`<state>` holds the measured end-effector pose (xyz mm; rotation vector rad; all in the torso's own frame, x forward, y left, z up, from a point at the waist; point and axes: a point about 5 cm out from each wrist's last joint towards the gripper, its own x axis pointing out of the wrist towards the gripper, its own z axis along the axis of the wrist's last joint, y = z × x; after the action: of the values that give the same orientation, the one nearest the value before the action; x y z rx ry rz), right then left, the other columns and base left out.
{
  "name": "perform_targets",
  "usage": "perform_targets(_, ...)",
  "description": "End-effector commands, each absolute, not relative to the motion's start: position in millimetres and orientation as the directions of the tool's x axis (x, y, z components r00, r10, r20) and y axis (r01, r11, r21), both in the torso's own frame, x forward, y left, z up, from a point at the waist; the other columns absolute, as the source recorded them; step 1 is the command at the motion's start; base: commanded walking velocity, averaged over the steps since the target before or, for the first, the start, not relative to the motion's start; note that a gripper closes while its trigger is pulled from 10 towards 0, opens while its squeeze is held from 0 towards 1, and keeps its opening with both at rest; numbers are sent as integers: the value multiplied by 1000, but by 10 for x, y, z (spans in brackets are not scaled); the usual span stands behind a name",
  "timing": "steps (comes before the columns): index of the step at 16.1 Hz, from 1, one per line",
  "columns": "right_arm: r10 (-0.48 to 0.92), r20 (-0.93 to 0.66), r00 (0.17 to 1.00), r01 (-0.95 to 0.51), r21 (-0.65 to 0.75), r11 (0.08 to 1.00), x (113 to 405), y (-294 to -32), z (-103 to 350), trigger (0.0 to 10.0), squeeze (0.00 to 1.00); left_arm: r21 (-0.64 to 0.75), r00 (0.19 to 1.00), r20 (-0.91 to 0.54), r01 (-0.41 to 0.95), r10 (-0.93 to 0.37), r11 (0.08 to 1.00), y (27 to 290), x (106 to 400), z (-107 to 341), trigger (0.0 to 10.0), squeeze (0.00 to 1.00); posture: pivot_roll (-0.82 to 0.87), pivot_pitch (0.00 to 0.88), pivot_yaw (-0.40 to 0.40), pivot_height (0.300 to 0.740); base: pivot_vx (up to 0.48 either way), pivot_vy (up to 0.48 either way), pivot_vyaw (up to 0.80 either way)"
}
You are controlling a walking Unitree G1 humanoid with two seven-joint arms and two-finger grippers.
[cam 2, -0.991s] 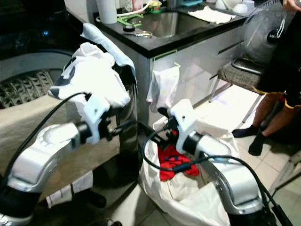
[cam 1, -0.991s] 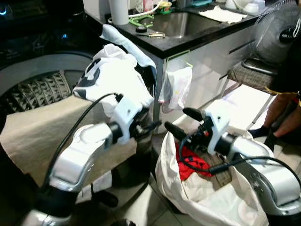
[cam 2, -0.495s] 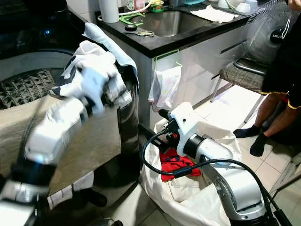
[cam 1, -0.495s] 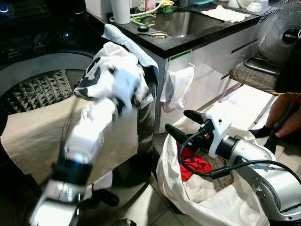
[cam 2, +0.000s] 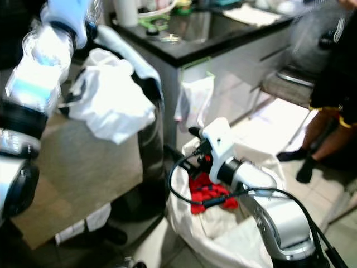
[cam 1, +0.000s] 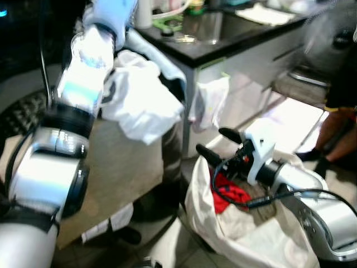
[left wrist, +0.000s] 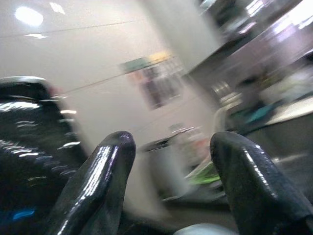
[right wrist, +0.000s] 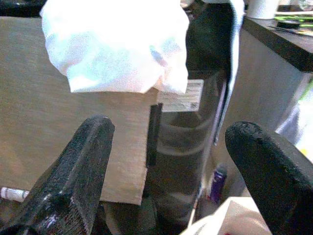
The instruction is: Clothes washing
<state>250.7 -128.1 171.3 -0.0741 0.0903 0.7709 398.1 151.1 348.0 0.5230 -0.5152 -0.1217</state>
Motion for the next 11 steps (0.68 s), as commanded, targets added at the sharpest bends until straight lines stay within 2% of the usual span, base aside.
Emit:
perform_targets(1, 687, -91, 721, -692, -52, 720, 2510, -1286, 1779, 10000, 0, 491, 862, 408, 71, -302, 868, 1478, 3986, 3459, 10000, 0, -78, 0, 75, 740, 0, 0, 0)
perform_targets(2, 685, -90, 723, -690, -49, 722, 2497, -1290, 1780, 10000, 0, 467, 793, 371, 292, -484, 835, 1378, 3913, 3470, 10000, 0, -80, 0, 78, 740, 0, 0, 0)
perform_targets(3, 684, -90, 724, -689, -46, 724, 2486, -1295, 1775, 10000, 0, 449, 715, 302, 476, -630, 756, 1306, 3806, 3379, 10000, 0, -81, 0, 78, 740, 0, 0, 0)
perform_targets(4, 682, -95, 725, -687, -40, 725, 2465, -1302, 1761, 10000, 0, 446, 527, 151, 719, -836, 533, 1201, 3602, 3137, 10000, 0, -81, 0, 76, 740, 0, 0, 0)
perform_targets(5, 682, -97, 725, -687, -39, 725, 2460, -1304, 1756, 10000, 0, 439, 472, 81, 774, -878, 457, 1184, 3548, 3027, 10000, 0, -81, 0, 76, 740, 0, 0, 0)
perform_targets(6, 682, -97, 725, -687, -39, 725, 2460, -1304, 1756, 10000, 0, 439, 472, 81, 774, -878, 457, 1184, 3548, 3027, 10000, 0, -81, 0, 76, 740, 0, 0, 0)
perform_targets(7, 686, -100, 720, -692, -36, 721, 2455, -1299, 1753, 10000, 0, 461, 459, -53, 799, -887, 386, 1224, 3507, 2801, 10000, 0, -79, 0, 67, 740, 0, 0, 0)
perform_targets(8, 696, -104, 710, -702, -39, 711, 2455, -1287, 1757, 10000, 0, 540, 540, -141, 744, -830, 393, 1312, 3561, 2646, 10000, 0, -76, 0, 63, 740, 0, 0, 0)
perform_targets(9, 701, -107, 705, -708, -41, 705, 2455, -1280, 1758, 10000, 0, 585, 582, -167, 708, -796, 396, 1351, 3601, 2599, 10000, 0, -76, 0, 63, 740, 0, 0, 0)
perform_targets(10, 701, -107, 705, -708, -41, 705, 2455, -1280, 1758, 10000, 0, 585, 582, -167, 708, -796, 396, 1351, 3601, 2599, 10000, 0, -76, 0, 63, 740, 0, 0, 0)
perform_targets(11, 710, -115, 695, -718, -48, 695, 2450, -1266, 1758, 10000, 0, 643, 620, -234, 677, -749, 358, 1411, 3614, 2508, 10000, 0, -73, 0, 59, 740, 0, 0, 0)
